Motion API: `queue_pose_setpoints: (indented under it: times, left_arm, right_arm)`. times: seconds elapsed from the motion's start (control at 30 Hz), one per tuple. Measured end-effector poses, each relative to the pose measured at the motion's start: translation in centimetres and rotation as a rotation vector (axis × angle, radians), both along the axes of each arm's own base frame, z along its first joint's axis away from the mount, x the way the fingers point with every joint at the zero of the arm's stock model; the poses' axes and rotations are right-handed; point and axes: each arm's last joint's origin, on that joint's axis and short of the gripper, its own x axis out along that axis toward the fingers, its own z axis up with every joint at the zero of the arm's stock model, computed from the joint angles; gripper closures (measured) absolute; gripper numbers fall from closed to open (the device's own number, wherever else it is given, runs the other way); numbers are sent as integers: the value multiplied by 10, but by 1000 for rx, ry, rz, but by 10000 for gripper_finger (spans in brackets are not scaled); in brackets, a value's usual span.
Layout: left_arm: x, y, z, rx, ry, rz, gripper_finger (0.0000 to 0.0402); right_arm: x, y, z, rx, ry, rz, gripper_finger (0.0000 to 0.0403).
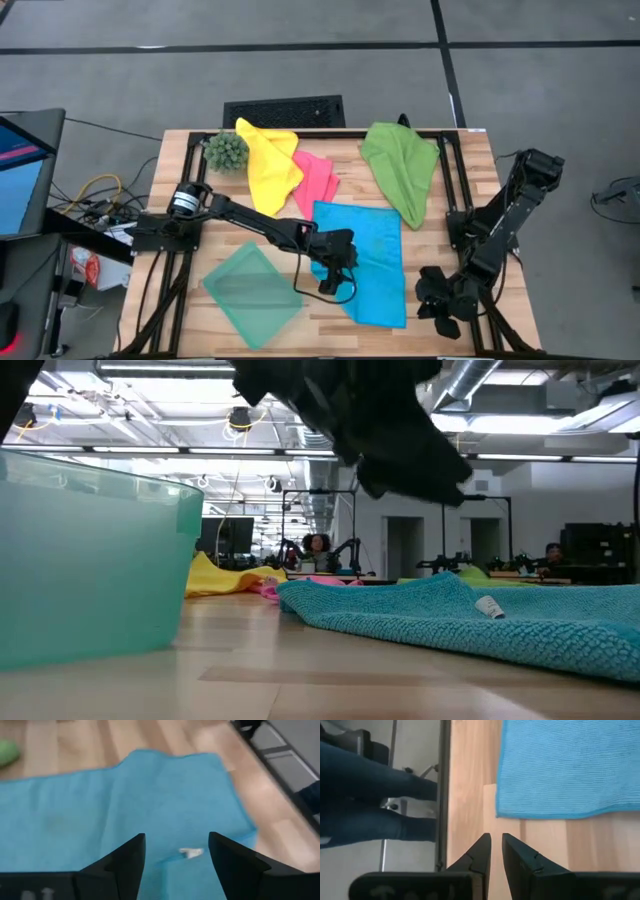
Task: Fold microfiber towels
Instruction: Fold the blue microfiber towel
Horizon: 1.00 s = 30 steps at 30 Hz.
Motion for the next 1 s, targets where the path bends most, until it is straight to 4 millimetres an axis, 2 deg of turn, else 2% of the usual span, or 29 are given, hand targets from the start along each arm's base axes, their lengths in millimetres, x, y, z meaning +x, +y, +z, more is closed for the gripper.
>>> queue_pose_setpoints:
  times: [0.17, 0.23, 0.4, 0.73, 1.0]
  left_arm:
    - [4, 7, -6, -31, 13, 21, 189]
    - [2, 10, -14, -27, 59, 1, 189]
    - [4, 7, -22, -49, 69, -63, 189]
    - [7, 7, -47, -32, 113, -54, 189]
    - [8, 7, -49, -46, 111, -68, 189]
  right_arm:
    - [1, 0, 1, -2, -13, 10, 331]
    - [1, 0, 1, 4, -9, 0, 331]
    - [3, 0, 1, 42, 12, -60, 331]
    - [3, 0, 2, 69, 30, -102, 331]
    - [4, 0, 2, 76, 29, -104, 331]
